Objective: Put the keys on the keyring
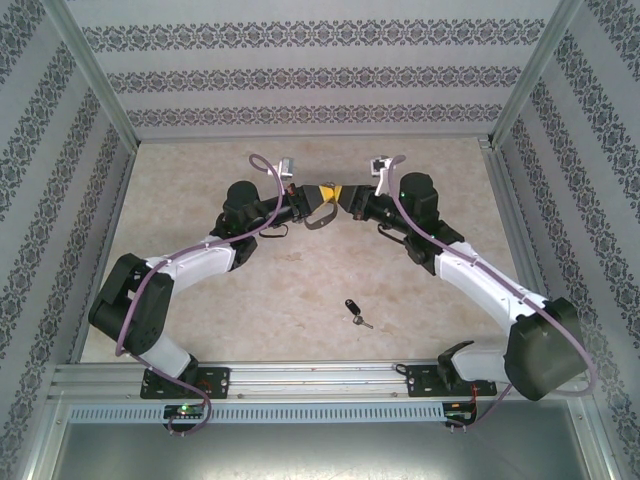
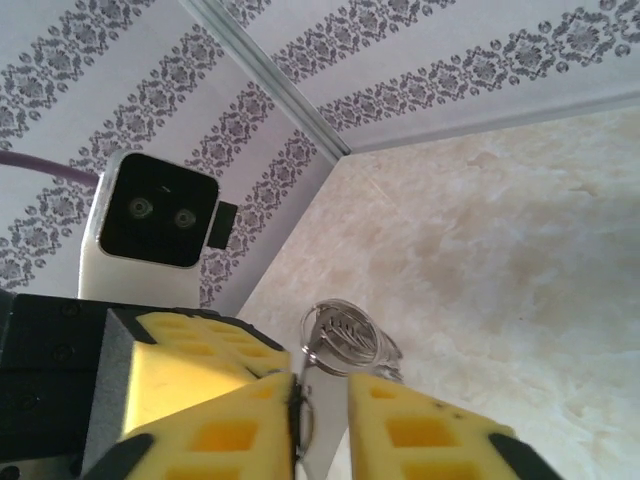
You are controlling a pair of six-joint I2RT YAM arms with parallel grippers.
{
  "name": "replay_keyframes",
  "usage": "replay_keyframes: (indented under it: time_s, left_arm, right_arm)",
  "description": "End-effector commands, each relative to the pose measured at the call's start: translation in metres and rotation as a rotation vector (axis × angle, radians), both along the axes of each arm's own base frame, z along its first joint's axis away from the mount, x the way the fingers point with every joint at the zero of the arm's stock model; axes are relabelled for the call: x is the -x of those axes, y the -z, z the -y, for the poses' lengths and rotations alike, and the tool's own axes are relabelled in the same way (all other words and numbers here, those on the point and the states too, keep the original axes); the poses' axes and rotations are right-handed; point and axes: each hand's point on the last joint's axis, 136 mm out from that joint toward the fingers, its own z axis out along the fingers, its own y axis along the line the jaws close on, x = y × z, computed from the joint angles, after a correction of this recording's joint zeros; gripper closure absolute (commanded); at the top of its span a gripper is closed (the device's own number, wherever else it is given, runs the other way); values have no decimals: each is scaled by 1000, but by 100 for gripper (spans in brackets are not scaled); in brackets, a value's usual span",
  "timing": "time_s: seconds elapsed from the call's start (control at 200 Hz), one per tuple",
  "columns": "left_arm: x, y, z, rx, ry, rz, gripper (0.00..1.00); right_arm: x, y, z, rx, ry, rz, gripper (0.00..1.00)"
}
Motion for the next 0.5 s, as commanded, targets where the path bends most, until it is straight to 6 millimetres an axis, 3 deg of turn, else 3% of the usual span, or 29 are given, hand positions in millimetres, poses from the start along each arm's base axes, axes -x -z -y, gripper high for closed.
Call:
replay_keyframes:
  time_s: [0.0,0.205,0.37,0.5]
  left_arm:
    - [5,-27,6,43,31,61,100]
    - [5,-31,11,53,72,-25,100]
    - [4,-31,15,38,106,-137,100]
    - [4,-22,16,12,115,-242,100]
  right_arm:
    - [-4,-19,29,13,95,79,72]
    - [5,-23,42,147,97,187,69]
    - [18,-18,46,283,55,309,58]
    - [28,-13,46,350,21,387,54]
